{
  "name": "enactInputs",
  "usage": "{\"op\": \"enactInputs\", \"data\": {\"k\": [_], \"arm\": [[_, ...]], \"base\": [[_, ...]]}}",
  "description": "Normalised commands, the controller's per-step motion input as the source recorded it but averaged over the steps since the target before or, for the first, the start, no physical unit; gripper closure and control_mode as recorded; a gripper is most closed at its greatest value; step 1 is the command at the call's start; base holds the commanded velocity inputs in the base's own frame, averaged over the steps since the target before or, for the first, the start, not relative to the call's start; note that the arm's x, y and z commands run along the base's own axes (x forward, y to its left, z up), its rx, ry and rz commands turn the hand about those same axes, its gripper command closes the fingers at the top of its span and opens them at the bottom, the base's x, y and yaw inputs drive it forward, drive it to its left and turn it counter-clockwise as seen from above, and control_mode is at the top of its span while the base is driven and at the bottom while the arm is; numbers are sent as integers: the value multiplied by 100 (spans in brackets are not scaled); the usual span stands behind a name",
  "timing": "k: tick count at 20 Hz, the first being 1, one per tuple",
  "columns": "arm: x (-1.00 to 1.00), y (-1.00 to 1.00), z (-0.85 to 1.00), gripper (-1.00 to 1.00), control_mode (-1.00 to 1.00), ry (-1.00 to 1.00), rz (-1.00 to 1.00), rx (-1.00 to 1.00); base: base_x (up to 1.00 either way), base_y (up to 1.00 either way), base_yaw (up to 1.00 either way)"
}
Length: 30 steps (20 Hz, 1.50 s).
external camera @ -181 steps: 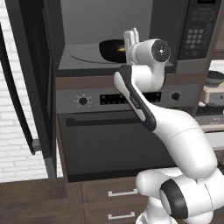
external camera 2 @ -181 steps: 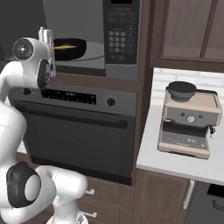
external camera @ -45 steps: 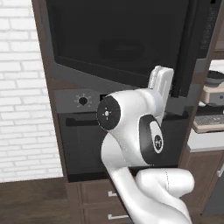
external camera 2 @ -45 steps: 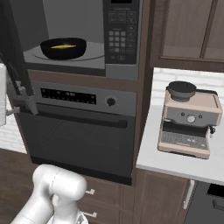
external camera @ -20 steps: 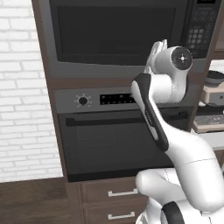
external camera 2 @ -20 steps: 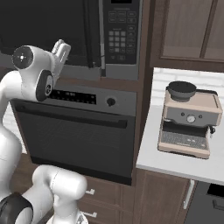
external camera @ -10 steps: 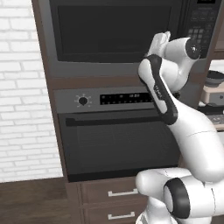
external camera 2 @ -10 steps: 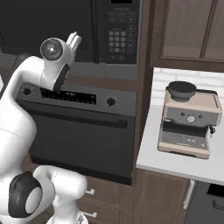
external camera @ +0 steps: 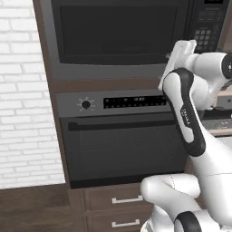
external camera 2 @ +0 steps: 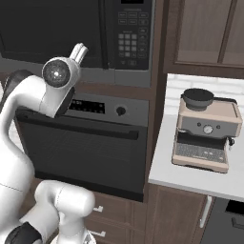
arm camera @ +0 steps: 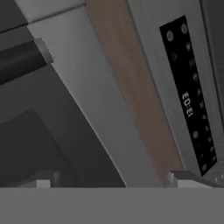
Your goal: Pick the cucumber from the sink and place it in the bowl. Then pick the bowl and place it in the microwave. Then close the microwave door and press the start button.
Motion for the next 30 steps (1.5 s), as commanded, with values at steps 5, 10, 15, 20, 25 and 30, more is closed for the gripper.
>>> {"op": "enactInputs", "data": {"k": [5,10,15,20,25,30], "arm": [[-95,-96,0,-100,-100,-15,0,15],[-20,-98,0,-100,-100,-4,0,16],[27,-39,0,-100,-100,-7,0,10],[35,-5,0,-100,-100,-6,0,6],[44,-11,0,-100,-100,0,0,5],[34,-25,0,-100,-100,0,0,3]], "base": [[0,0,0],[0,0,0],[0,0,0],[0,0,0],[0,0,0],[0,0,0]]}}
